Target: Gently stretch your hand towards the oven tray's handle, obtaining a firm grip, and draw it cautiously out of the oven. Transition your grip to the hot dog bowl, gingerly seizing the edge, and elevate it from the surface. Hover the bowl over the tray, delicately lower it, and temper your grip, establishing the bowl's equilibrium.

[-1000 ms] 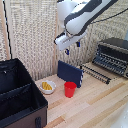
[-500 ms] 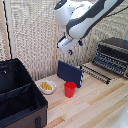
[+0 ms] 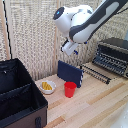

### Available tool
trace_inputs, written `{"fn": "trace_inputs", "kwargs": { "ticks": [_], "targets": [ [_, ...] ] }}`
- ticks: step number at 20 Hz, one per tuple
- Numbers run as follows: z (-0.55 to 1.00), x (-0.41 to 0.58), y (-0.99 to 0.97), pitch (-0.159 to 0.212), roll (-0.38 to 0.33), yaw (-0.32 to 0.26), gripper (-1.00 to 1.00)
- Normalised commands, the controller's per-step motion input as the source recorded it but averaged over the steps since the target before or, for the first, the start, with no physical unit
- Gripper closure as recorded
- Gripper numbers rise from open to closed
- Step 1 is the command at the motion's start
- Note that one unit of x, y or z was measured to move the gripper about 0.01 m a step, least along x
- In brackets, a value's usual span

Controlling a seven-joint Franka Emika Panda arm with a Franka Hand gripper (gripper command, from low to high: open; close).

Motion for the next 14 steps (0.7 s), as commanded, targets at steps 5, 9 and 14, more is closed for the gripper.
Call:
{"fn": "trace_inputs", "kwargs": {
  "ticks": [5,9,14],
  "targets": [
    [0.0,0.167,-0.56,0.0,-0.249,0.03,-1.0],
    [-0.02,0.186,-0.56,0.0,-0.234,0.057,-1.0],
    [-0.06,0.235,-0.51,0.003,-0.194,0.085,-1.0]
  ]
}}
